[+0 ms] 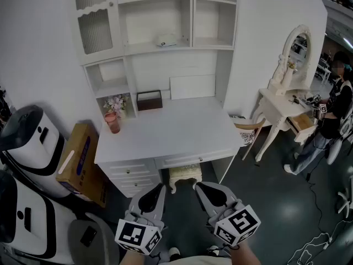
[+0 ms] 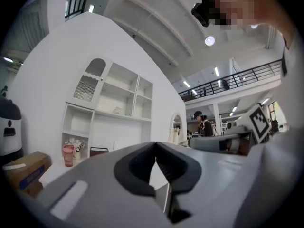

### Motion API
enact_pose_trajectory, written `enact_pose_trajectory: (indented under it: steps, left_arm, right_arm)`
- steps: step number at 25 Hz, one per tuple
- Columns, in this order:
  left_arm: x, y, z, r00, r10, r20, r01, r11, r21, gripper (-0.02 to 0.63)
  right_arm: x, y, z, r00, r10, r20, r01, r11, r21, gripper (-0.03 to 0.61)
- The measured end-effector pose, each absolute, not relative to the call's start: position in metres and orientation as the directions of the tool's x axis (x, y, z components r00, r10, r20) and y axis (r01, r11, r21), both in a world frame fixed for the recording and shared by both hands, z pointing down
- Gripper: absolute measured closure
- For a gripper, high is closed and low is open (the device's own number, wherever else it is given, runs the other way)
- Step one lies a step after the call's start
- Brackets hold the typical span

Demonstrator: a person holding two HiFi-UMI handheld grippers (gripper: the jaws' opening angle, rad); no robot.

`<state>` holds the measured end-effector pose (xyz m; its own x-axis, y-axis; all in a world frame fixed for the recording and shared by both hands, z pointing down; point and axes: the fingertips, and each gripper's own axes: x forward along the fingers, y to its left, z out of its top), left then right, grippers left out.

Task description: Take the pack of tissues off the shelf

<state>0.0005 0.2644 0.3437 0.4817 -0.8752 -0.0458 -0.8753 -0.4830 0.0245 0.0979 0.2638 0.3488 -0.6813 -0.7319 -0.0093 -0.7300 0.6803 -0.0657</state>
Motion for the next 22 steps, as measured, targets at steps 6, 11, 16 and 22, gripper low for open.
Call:
enact_pose_trajectory:
  steps: [6, 11, 16, 22]
  left_arm:
    - [-0.005, 0.266, 0.344, 0.494, -0.868, -0.053, -0.868, -0.496, 0.022, 0.614]
    - [-0.009, 0.262, 0.344, 0.502, -0.863, -0.058, -0.863, -0.504, 0.026, 0.614]
    - [-0.016, 0.256, 0.345, 0.509, -0.859, -0.060, -0.859, -0.511, 0.031, 0.614]
    - [-0.036, 0.251, 0.346, 0.533, -0.844, -0.056, -0.845, -0.534, 0.009, 0.614]
  right_arm:
    - [0.088, 0.266, 0.348, -0.677, -0.736, -0.005, -0.734, 0.676, -0.054, 0.578]
    - [0.084, 0.263, 0.348, -0.671, -0.742, -0.001, -0.741, 0.670, -0.048, 0.578]
    - [0.079, 0.260, 0.349, -0.667, -0.745, 0.000, -0.744, 0.666, -0.052, 0.578]
    - [0.063, 0.260, 0.351, -0.653, -0.758, -0.019, -0.755, 0.652, -0.072, 0.577]
